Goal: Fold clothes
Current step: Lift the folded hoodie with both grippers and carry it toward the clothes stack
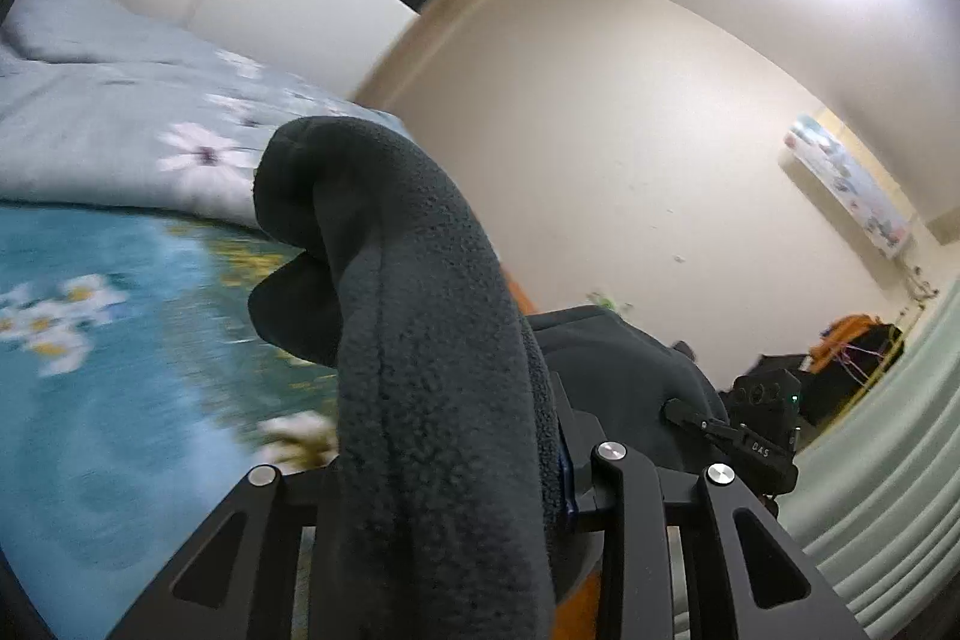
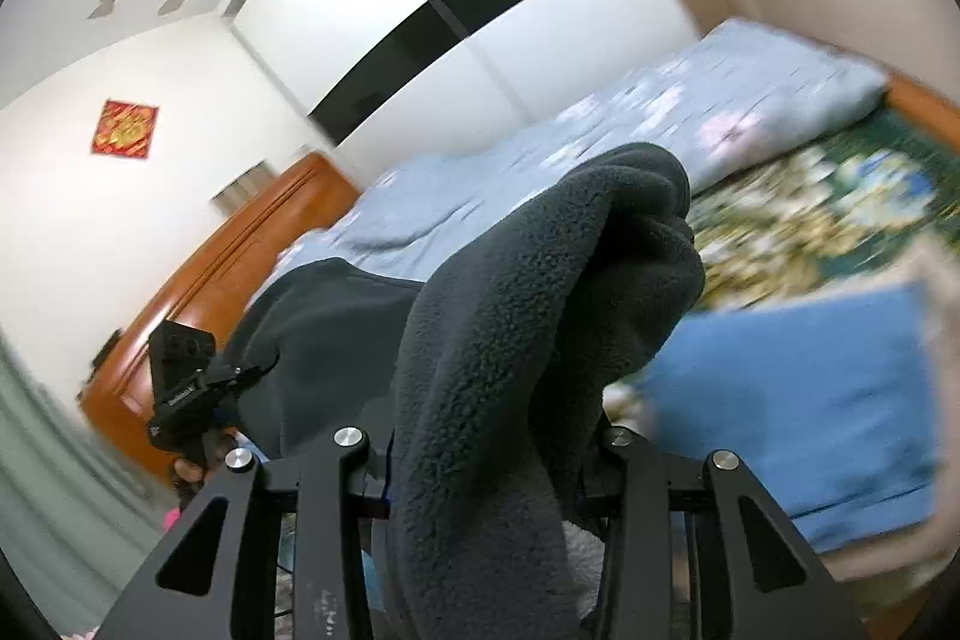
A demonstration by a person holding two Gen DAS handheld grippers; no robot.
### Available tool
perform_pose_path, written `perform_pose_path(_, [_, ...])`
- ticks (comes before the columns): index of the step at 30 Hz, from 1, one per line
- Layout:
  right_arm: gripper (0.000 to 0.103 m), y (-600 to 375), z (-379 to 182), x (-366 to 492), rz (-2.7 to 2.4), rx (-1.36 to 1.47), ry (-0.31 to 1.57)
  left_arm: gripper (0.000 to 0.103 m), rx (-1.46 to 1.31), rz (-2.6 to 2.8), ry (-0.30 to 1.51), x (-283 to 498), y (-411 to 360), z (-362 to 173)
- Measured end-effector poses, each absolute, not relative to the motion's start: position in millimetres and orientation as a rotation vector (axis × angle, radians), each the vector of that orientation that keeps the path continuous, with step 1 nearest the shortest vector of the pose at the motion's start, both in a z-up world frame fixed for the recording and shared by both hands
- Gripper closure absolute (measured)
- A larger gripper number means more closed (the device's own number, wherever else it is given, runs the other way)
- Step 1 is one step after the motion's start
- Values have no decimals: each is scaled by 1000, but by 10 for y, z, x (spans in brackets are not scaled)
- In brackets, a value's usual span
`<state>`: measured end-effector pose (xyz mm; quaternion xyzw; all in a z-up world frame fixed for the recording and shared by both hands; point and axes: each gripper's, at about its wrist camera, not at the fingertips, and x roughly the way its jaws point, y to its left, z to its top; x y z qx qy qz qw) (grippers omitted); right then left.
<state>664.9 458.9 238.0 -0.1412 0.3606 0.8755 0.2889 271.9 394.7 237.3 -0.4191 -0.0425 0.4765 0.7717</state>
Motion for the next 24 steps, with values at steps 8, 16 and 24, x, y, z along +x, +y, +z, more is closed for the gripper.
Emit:
perform_pose_path(8, [62, 5088, 2472, 7822, 2147, -359, 896, 70, -952, 882, -113, 3809, 4895, 2140])
perform_pose_path(16, [62, 5381, 1517, 8489, 2054, -272, 1063, 70, -953, 865, -48, 4229, 4792, 1385])
perform_pose_path(24, [55, 5533, 816, 8735, 2033, -138, 1213, 68, -918, 914, -10, 4189, 4563, 1008])
